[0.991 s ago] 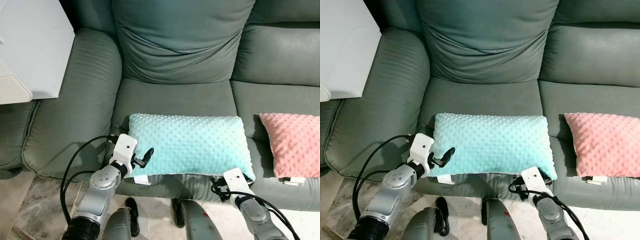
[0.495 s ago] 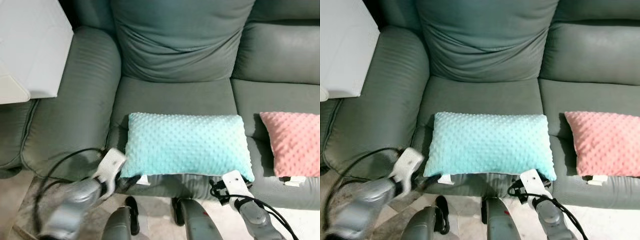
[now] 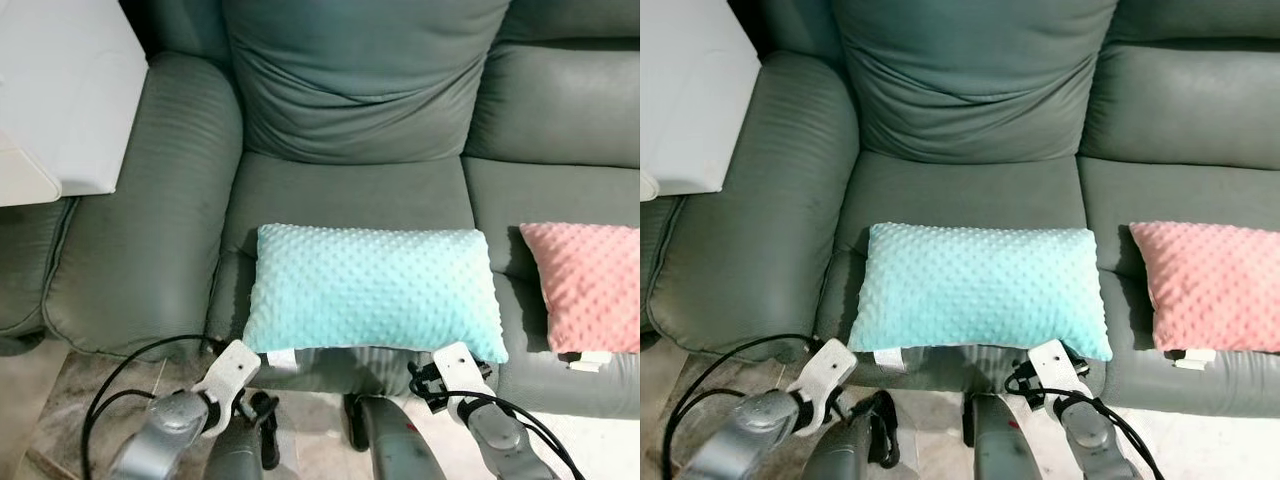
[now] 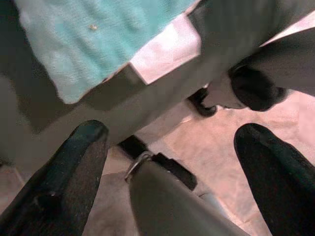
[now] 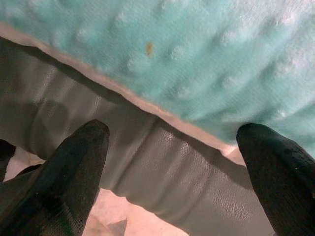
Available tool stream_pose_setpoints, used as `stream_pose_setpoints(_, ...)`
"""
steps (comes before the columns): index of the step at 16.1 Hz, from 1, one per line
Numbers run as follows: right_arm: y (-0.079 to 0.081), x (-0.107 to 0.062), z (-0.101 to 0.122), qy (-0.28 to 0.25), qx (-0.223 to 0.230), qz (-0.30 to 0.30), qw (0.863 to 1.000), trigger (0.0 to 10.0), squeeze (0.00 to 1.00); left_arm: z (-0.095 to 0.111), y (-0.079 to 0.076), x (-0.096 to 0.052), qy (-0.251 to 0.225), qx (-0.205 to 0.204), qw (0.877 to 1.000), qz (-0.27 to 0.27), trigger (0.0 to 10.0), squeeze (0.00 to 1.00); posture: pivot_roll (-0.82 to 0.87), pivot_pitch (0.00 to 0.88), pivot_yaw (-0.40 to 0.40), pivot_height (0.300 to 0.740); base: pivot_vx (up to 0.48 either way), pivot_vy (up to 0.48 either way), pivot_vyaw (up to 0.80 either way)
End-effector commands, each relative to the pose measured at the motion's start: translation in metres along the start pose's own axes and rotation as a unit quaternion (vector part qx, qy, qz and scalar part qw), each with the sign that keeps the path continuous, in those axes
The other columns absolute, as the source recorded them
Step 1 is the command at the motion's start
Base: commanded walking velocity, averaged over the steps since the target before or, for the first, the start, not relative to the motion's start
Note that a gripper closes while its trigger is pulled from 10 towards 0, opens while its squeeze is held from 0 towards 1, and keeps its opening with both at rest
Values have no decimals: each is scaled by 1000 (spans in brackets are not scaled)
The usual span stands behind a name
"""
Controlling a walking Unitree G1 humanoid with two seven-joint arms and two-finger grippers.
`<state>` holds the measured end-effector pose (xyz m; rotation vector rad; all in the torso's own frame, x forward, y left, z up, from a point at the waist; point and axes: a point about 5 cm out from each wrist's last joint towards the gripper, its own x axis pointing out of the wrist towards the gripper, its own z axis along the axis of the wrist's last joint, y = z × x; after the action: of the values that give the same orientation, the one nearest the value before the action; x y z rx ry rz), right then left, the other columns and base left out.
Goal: Move the pillow to the sofa
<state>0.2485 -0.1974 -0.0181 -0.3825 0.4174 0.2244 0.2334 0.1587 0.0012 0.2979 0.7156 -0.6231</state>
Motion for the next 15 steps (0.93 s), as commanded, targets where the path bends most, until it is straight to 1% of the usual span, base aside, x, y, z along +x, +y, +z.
stream_pose_setpoints(1, 5, -5, -10, 19, 15, 0, 1000, 10000, 0, -23, -5, 2, 39, -16, 999, 6, 10000, 0, -122, 427, 29, 740, 0, 0, 0)
stream_pose_setpoints(2, 5, -4, -8, 17, 19, -2, 1000, 10000, 0, -24, -6, 6, 42, -16, 999, 11, 10000, 0, -126, 430, 27, 740, 0, 0, 0)
stream_pose_setpoints(3, 6, -2, -5, 17, 28, -7, 999, 10000, 0, -27, -7, 13, 47, -18, 998, 23, 10000, 0, -128, 433, 27, 740, 0, 0, 0)
stream_pose_setpoints(5, 8, 0, -3, 18, 30, -7, 999, 10000, 0, -27, -1, 22, 47, -4, 995, 84, 10000, 0, -136, 439, 18, 740, 0, 0, 0)
stream_pose_setpoints(6, 8, 1, -2, 18, 32, -7, 999, 10000, 0, -27, 0, 26, 51, -7, 994, 101, 10000, 0, -137, 441, 16, 740, 0, 0, 0)
stream_pose_setpoints(8, 9, 3, 0, 21, 36, -5, 999, 10000, 0, -27, 0, 34, 56, -58, 990, 119, 10000, 0, -144, 444, 8, 740, 0, 0, 0)
stream_pose_setpoints(10, 9, 3, 0, 24, 35, -6, 999, 10000, 0, -22, 1, 40, 47, -76, 986, 143, 10000, 0, -149, 446, 8, 740, 0, 0, 0)
stream_pose_setpoints(12, 9, 4, 2, 17, 39, -6, 999, 10000, 0, -7, 11, 40, 0, -117, 974, 196, 10000, 0, -148, 449, 10, 740, 0, 0, 0)
stream_pose_setpoints(13, 10, 4, 2, 17, 41, -5, 999, 10000, 0, 0, 15, 41, -13, -119, 969, 215, 10000, 0, -146, 451, 9, 740, 0, 0, 0)
stream_pose_setpoints(14, 11, 5, 4, 13, 42, -6, 999, 10000, 0, 12, 15, 45, -31, -134, 964, 226, 10000, 0, -146, 451, 9, 740, 0, 0, 0)
stream_pose_setpoints(15, 12, 6, 6, 11, 41, -6, 999, 10000, 0, 16, 14, 47, -34, -132, 964, 229, 10000, 0, -148, 451, 7, 740, 0, 0, 0)
